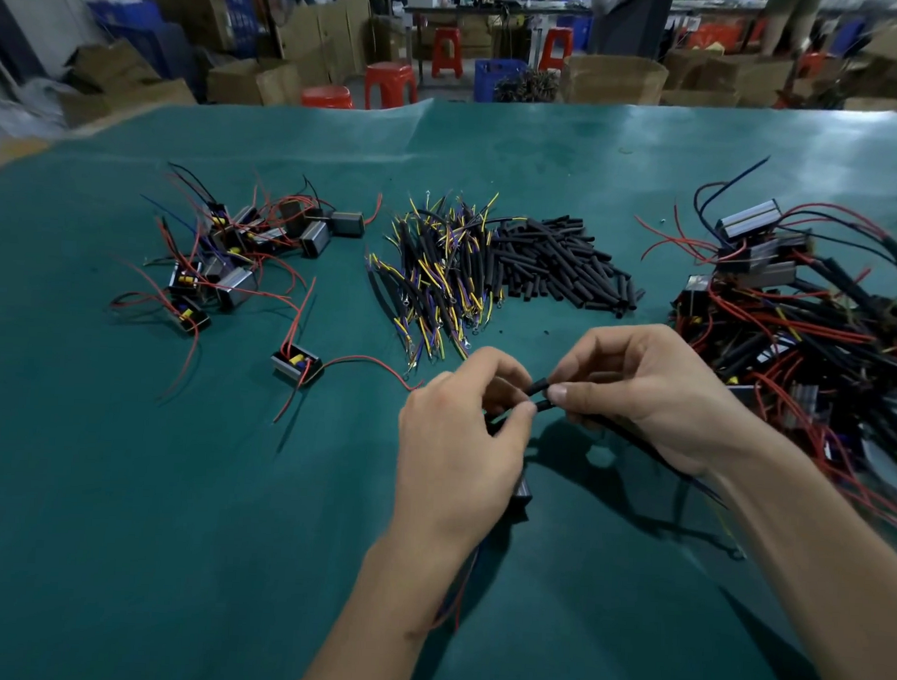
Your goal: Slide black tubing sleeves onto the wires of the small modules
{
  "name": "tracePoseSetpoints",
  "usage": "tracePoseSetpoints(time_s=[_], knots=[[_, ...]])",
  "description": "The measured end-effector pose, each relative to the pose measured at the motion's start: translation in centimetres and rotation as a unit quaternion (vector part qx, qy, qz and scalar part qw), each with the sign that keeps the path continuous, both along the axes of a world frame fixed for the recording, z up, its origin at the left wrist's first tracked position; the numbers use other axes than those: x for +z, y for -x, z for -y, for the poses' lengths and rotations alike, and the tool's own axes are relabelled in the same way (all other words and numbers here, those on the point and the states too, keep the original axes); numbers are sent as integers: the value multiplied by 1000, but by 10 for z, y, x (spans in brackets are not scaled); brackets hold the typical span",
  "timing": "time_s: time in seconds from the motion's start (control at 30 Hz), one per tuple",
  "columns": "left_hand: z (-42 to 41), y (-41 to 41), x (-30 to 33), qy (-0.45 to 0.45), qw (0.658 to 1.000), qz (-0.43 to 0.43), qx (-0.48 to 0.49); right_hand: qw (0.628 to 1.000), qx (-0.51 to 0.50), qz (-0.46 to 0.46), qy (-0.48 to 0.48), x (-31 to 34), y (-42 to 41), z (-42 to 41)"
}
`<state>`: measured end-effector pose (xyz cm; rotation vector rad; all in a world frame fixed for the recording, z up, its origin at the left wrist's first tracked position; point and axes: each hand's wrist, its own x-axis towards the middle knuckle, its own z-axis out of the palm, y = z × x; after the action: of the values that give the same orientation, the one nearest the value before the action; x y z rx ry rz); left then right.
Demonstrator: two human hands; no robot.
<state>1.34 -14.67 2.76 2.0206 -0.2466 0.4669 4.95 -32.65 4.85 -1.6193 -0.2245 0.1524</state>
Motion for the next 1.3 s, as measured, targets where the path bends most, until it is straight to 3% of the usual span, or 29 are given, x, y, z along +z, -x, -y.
tracePoseSetpoints(time_s=[0.2,0.47,0.63,0.8,0.93,1.2,1.3], knots=[[5,-1,-4,16,1000,16,2,1000,-3,-24,-15,2,1,2],[7,-1,-8,-81,992,98,28,999,-8,-36,4,0,0,2],[-11,-5,-9,-56,998,27,-2,998,19,-59,-13,3,0,5],[-33,-21,-9,45,977,-172,-120,992,56,-102,-49,4,-2,12],[-38,-33,0,84,957,-198,-195,997,36,-64,12,4,-2,15],[-45,-51,15,-17,943,-214,-253,997,33,-35,62,8,-2,20],[-41,-54,20,-97,945,-185,-254,994,50,-26,99,10,-1,21]])
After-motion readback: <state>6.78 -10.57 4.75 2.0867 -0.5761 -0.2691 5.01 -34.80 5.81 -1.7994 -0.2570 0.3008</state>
